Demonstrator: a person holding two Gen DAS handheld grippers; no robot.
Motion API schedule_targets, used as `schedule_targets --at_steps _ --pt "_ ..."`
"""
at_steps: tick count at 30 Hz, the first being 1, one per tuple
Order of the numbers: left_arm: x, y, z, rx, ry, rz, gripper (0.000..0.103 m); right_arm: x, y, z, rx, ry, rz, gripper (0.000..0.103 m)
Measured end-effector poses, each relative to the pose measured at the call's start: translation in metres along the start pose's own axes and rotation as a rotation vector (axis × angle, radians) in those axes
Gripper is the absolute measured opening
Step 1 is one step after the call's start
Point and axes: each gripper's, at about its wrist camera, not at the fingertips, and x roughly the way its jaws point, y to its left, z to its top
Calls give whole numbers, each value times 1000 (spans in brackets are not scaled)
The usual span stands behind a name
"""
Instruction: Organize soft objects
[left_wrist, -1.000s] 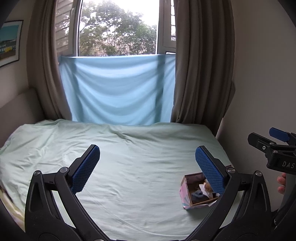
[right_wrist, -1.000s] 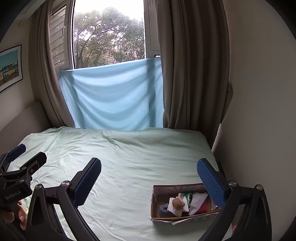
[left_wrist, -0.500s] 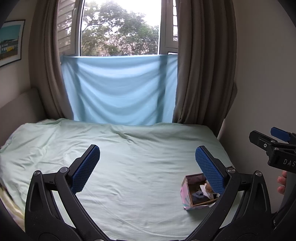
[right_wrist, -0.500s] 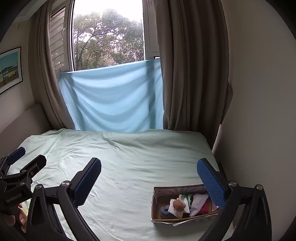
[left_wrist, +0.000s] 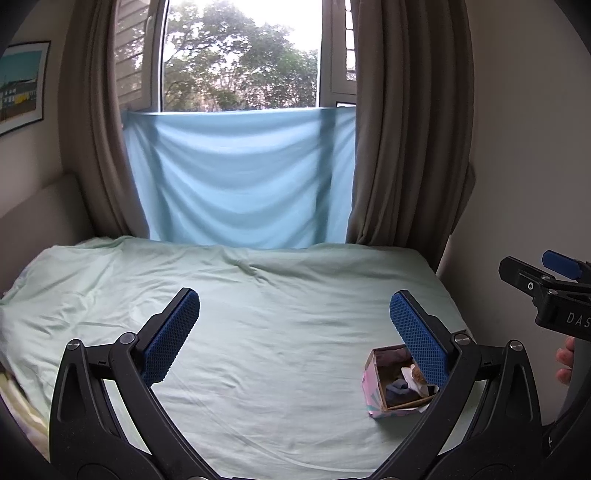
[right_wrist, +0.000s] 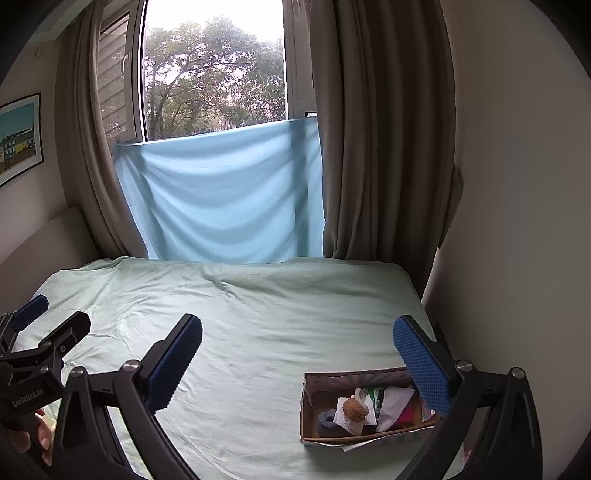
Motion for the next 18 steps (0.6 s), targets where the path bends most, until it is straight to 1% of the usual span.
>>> schedule_targets --at_steps 8,18 --pt "2 -2 0 1 7 7 103 0 -1 0 0 0 2 103" --pt "3 -2 2 9 4 35 103 0 -1 0 2 0 0 103"
